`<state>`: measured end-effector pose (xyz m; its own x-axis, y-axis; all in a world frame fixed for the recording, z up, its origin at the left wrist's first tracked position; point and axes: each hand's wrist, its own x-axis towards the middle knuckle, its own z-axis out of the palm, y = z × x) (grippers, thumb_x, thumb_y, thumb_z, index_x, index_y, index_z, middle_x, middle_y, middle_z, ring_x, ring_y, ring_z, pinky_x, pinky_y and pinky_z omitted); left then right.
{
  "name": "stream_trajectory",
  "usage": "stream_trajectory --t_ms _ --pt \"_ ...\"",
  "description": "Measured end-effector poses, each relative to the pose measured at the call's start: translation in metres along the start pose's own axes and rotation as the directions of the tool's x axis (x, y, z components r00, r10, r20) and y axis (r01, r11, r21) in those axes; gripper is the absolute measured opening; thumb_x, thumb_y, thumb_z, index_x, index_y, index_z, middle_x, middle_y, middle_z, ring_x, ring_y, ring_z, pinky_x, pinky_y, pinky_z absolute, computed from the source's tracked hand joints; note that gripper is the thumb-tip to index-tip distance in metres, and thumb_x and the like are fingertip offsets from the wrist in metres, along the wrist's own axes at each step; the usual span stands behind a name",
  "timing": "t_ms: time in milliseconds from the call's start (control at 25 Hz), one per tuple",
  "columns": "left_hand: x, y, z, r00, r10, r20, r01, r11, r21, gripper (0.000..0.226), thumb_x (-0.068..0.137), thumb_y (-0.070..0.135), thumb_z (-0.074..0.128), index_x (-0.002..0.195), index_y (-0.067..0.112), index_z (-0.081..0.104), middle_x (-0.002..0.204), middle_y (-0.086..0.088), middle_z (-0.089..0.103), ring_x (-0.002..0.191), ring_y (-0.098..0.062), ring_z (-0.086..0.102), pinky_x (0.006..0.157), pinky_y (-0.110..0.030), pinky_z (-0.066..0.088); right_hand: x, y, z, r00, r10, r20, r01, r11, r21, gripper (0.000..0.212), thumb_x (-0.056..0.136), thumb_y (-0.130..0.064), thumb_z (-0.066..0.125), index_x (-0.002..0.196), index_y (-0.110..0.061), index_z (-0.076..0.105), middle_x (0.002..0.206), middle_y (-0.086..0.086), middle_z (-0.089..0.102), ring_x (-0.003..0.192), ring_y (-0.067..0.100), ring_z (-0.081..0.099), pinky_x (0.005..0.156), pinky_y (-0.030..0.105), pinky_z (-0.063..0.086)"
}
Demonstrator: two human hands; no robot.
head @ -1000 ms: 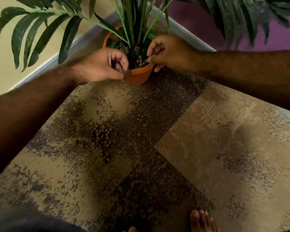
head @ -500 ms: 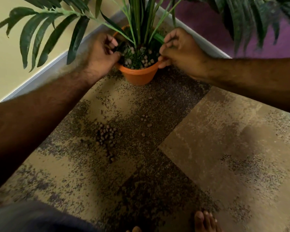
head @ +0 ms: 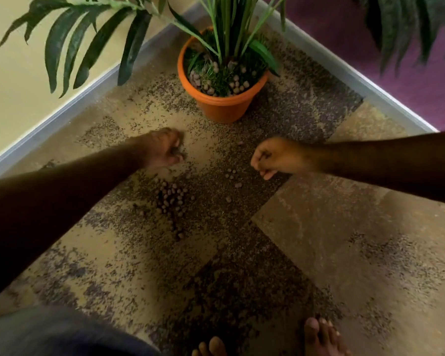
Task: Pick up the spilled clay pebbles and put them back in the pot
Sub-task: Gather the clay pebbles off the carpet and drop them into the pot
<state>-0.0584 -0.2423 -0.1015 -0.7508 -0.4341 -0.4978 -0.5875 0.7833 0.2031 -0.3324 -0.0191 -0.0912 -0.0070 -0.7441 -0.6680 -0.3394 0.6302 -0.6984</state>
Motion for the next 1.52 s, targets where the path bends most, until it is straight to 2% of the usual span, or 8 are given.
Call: stream_trajectory --t_ms 120,400,520,600,880,1080,1200,1520 --pt "-0.010 0.009 0.038 0.995 -0.013 0.097 0.003 0.995 0.098 0.066 0.092 0.056 0.056 0.142 0.019 0.034 0.130 -0.010 0.054 0.099 -0.023 0.058 0.085 -0.040 0.056 -0.003 0.016 0.020 0.997 0.019 0.081 -0.013 0.998 -0.066 0.015 0.094 -0.002 0.062 0.108 0.000 0.064 0.093 0.015 0.063 0.085 0.024 0.065 0.071 0.030 0.061" --pt "-0.041 0.028 0.069 0.971 0.102 0.216 -0.128 0.986 0.109 0.052 0.087 0.044 0.070 0.128 0.020 0.049 0.136 -0.005 0.047 0.105 -0.023 0.055 0.074 -0.031 0.047 0.021 0.005 0.029 0.996 -0.090 0.002 0.086 0.939 -0.333 0.034 0.087 0.001 0.067 0.119 -0.008 0.057 0.112 0.014 0.057 0.078 0.015 0.057 0.073 0.037 0.054" --pt "-0.049 0.031 0.072 0.981 0.082 0.174 -0.098 0.991 0.089 0.037 0.089 0.028 0.071 0.120 0.020 0.054 0.132 -0.003 0.049 0.088 -0.015 0.051 0.055 -0.023 0.036 0.034 0.003 0.028 0.983 -0.172 0.070 0.182 0.816 -0.549 0.057 0.086 -0.006 0.071 0.137 -0.018 0.049 0.119 0.001 0.047 0.092 0.017 0.058 0.079 0.036 0.053" --pt "-0.053 0.032 0.075 0.982 0.047 0.182 -0.053 0.998 0.030 0.024 0.092 0.021 0.067 0.115 0.020 0.061 0.130 -0.003 0.053 0.090 -0.014 0.053 0.064 -0.028 0.048 0.040 0.004 0.034 0.967 -0.212 0.142 0.254 0.741 -0.622 0.064 0.085 -0.005 0.072 0.142 -0.021 0.046 0.120 -0.004 0.039 0.099 0.013 0.052 0.081 0.027 0.046" --pt "-0.064 0.026 0.082 0.975 0.072 0.209 -0.056 0.995 -0.080 0.026 0.086 0.019 0.074 0.110 0.021 0.065 0.104 0.008 0.048 0.096 -0.013 0.051 0.075 -0.028 0.044 0.046 0.009 0.050 0.870 -0.319 0.375 0.477 0.359 -0.802 0.049 0.086 -0.014 0.071 0.129 -0.021 0.050 0.124 0.005 0.043 0.111 0.024 0.049 0.086 0.037 0.048" --pt "-0.068 0.027 0.095 0.969 0.096 0.228 -0.086 0.995 -0.052 0.018 0.088 0.013 0.067 0.104 0.022 0.065 0.112 0.001 0.057 0.095 -0.015 0.057 0.075 -0.030 0.048 0.045 0.009 0.064 0.823 -0.279 0.495 0.536 0.092 -0.839 0.048 0.094 -0.007 0.054 0.139 -0.019 0.042 0.130 0.009 0.047 0.111 0.029 0.055 0.081 0.035 0.044" --pt "-0.065 0.027 0.098 0.963 0.094 0.253 -0.088 0.996 -0.034 0.019 0.088 0.013 0.065 0.105 0.021 0.064 0.114 -0.001 0.059 0.101 -0.019 0.059 0.083 -0.035 0.052 0.045 0.016 0.056 0.831 -0.236 0.504 0.539 0.114 -0.835 0.049 0.097 -0.009 0.050 0.143 -0.019 0.037 0.136 0.011 0.046 0.118 0.030 0.054 0.088 0.035 0.046" --pt "-0.046 0.049 0.020 0.996 0.086 -0.029 -0.091 0.944 -0.317 0.016 0.086 0.020 0.074 0.092 0.033 0.068 0.089 0.012 0.068 0.078 0.000 0.061 0.077 -0.027 0.056 0.031 -0.013 0.006 0.882 -0.422 0.211 0.459 0.663 -0.591 0.027 0.085 -0.011 0.067 0.102 -0.028 0.054 0.096 -0.002 0.055 0.080 0.014 0.056 0.070 0.036 0.050"
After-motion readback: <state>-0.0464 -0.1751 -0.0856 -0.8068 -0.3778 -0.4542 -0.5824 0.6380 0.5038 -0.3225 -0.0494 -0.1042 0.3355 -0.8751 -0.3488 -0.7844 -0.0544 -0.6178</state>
